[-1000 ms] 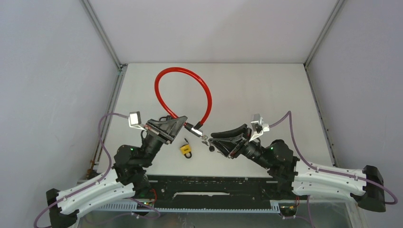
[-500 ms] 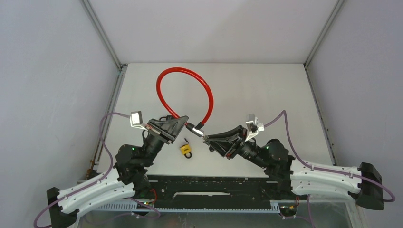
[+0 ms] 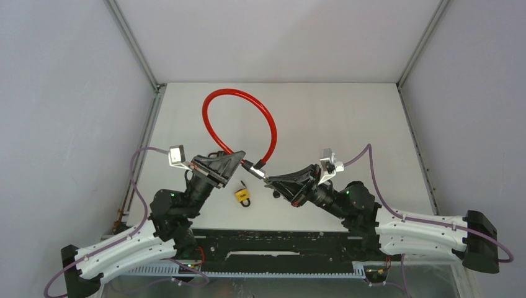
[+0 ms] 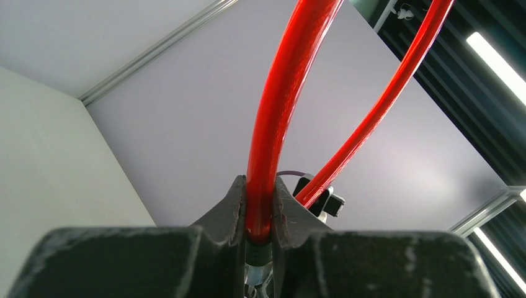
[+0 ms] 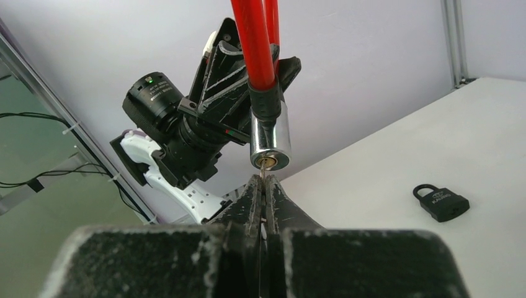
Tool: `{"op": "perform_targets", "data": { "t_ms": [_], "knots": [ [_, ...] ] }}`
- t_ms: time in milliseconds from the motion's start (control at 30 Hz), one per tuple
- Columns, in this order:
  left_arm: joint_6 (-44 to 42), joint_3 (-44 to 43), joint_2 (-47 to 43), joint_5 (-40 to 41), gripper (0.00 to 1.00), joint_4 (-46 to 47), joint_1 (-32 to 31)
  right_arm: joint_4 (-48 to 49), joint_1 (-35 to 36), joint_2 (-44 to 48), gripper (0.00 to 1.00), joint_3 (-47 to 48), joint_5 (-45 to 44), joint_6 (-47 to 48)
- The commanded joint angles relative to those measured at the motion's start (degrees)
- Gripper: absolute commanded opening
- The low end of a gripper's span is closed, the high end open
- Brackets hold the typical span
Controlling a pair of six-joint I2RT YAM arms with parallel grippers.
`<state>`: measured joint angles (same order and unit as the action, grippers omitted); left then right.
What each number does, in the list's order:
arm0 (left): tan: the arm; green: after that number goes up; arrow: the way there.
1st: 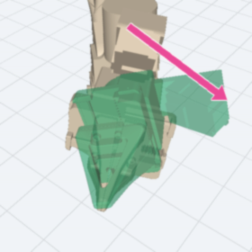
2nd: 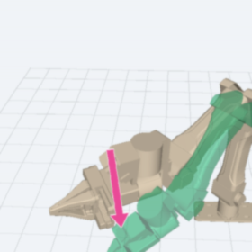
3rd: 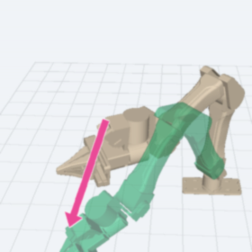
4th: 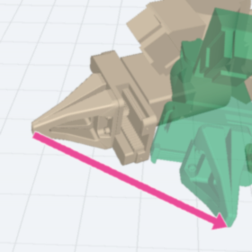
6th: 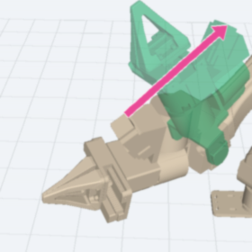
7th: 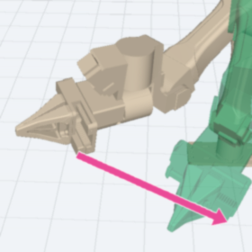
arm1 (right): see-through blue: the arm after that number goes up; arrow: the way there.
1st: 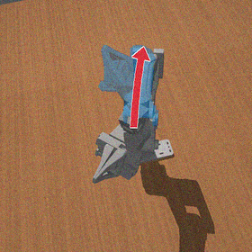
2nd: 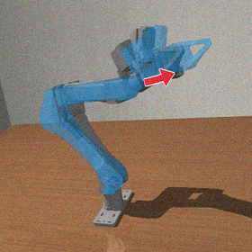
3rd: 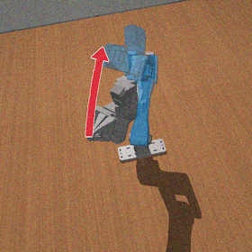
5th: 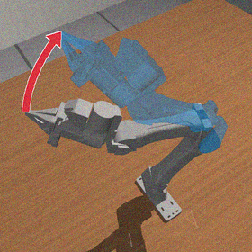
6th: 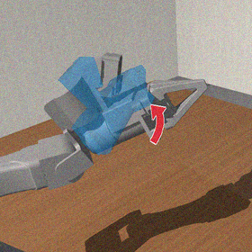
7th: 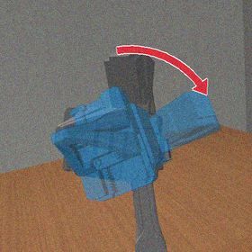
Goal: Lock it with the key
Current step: Lock the lock.
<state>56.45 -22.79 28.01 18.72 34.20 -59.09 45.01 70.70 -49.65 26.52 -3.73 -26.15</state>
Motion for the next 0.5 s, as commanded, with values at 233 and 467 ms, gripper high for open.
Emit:
{"op": "perform_targets", "data": {
  "t_ms": [233,467],
  "knots": [
    [1.9,0.2,-1.3,0.9,0.0,0.2,0.1,-5.5,0.7,0.7,0.0,5.0,-1.6,13.3],
    [2.4,-0.7,-1.2,1.7,0.0,-3.0,0.1,-13.7,5.5,-1.5,0.0,10.7,-8.5,29.3]
  ]
}}
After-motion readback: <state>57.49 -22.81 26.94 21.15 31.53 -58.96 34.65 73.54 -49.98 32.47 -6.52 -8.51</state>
